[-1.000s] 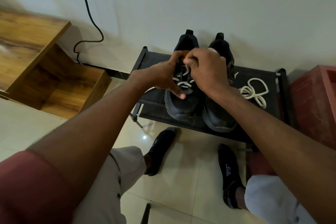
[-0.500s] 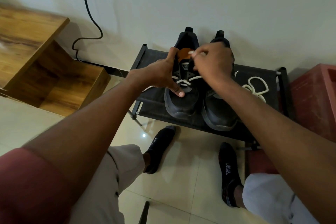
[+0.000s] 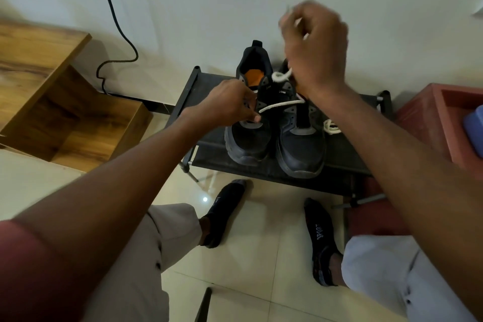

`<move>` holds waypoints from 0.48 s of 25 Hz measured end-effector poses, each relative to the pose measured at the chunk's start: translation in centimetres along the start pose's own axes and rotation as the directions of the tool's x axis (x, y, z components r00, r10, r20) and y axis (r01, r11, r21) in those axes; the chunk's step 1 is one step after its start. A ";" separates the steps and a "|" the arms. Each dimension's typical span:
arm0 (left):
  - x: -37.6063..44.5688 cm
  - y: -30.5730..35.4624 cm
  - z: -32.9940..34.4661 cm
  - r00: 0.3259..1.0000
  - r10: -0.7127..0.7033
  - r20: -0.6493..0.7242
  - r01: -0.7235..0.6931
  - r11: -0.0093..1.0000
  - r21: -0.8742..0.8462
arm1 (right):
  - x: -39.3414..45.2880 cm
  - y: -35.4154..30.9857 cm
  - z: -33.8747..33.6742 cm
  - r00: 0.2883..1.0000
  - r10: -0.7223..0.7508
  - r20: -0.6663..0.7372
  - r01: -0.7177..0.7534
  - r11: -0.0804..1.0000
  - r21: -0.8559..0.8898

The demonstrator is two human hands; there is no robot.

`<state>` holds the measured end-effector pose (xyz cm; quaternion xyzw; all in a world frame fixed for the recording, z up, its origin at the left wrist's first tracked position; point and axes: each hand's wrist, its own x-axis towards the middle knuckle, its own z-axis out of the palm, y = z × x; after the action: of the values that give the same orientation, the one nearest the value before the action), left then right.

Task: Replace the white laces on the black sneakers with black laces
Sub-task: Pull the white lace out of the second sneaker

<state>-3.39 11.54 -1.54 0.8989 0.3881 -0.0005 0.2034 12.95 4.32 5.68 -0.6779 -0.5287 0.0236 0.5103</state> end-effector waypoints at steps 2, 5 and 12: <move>0.0 0.4 0.3 0.997 -0.066 -0.032 0.064 0.995 -0.073 | -1.7 1.1 -0.7 0.937 0.178 0.299 -0.036 0.904 -0.427; -0.4 0.4 0.2 0.989 -0.145 -0.011 0.136 0.946 -0.296 | -3.4 1.1 -2.0 0.847 0.265 0.460 0.106 0.765 -0.636; -0.9 0.7 0.0 0.988 -0.133 -0.077 0.112 0.965 -0.236 | -6.3 1.8 0.4 0.698 0.171 0.695 0.362 0.754 -0.548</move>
<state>-3.52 10.52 -1.20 0.8425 0.4493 0.0737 0.2879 11.20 0.11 0.98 -0.7169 -0.6937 0.0692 -0.0009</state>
